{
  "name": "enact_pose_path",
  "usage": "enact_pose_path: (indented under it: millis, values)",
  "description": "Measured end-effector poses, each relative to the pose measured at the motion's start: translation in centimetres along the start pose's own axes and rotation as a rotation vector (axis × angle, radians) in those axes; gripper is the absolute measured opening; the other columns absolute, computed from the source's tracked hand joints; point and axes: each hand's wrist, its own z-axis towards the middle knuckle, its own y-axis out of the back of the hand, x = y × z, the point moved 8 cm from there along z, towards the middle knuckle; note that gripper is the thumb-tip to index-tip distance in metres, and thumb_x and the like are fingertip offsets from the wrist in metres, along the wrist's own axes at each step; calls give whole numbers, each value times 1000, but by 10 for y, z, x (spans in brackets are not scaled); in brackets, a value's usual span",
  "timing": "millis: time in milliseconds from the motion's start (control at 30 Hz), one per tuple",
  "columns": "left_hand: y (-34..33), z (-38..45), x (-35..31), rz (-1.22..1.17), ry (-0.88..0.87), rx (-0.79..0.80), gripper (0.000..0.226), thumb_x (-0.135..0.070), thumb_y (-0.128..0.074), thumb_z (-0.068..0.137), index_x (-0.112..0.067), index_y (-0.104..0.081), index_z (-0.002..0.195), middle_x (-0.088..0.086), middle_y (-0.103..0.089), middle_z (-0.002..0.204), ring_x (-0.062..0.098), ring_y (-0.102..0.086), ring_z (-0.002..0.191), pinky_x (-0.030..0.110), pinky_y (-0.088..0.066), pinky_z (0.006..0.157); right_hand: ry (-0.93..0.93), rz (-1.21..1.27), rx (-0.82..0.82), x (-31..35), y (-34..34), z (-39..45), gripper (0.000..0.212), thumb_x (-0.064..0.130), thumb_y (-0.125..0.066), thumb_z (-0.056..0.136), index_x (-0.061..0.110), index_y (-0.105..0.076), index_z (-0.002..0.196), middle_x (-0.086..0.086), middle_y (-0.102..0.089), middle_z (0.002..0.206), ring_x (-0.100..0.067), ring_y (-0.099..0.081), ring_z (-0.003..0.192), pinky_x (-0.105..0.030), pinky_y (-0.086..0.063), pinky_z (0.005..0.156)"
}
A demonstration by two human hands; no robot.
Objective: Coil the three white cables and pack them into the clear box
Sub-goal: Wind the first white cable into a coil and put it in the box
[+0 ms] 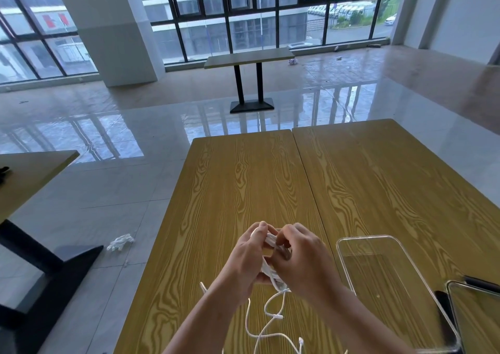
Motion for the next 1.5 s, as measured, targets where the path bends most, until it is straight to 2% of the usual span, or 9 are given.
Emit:
enact_pose_path:
  millis: [267,333,433,600,867,1067,1200,1367,1500]
  values:
    - [1,1,2,8,-10,-44,39,-36,-34,106,-10,-61,96,6,-67,79,17,-64,59,29,-50,49,-38,-13,-27,-3,4,-7,11,29,-62,83,20,-54,82,9,-61,77,-11,-55,70,-30,-45,61]
    - [0,1,1,40,-33,-57,38,-34,-35,106,-9,-61,95,6,-67,78,17,-65,59,30,-51,49,-30,-29,-19,-3,1,-7,13,34,-56,83,21,-54,83,11,-60,81,-10,-53,75,-26,-41,65]
    - [0,0,-1,119,-57,-86,36,-34,-37,105,-12,-63,95,4,-68,74,16,-67,59,32,-52,50,-37,-65,17,-3,-4,-5,35,49,-39,81,19,-57,85,11,-56,86,-8,-48,83,-20,-35,73]
    - [6,0,2,33,-2,-76,39,-35,-36,106,-10,-62,92,6,-66,72,17,-65,57,30,-50,46,-22,40,91,0,-5,-3,10,29,-61,92,21,-59,85,11,-61,87,-5,-55,77,-19,-40,66]
    - [11,-2,7,-178,67,9,39,-40,-39,104,-10,-64,101,14,-71,92,31,-69,69,39,-54,56,-174,305,96,-4,1,-2,11,30,-67,92,22,-63,86,5,-67,79,-8,-63,70,-24,-55,62]
    - [12,0,5,-130,19,130,34,-35,-40,104,-11,-63,103,18,-66,92,30,-65,67,37,-52,55,-383,565,208,-13,1,-2,16,27,-64,96,14,-58,89,-13,-65,85,-28,-65,72,-49,-61,70]
    - [9,-1,8,-108,32,195,33,-35,-40,104,-15,-66,102,19,-63,97,28,-63,70,37,-52,58,-426,591,271,-13,0,-4,18,28,-59,99,11,-53,94,-9,-60,89,-22,-65,72,-36,-62,56]
    - [13,2,12,-89,41,163,33,-35,-42,103,-17,-69,100,18,-60,99,27,-60,69,36,-51,61,-396,576,308,-14,-3,-5,18,28,-64,95,12,-56,94,-13,-64,96,-29,-71,77,-48,-63,62]
    - [18,3,15,-107,63,130,32,-36,-45,101,-18,-70,95,15,-62,91,24,-59,66,36,-47,64,-422,721,400,-13,-7,-6,21,21,-72,89,7,-58,94,-12,-61,90,-24,-68,77,-40,-62,66]
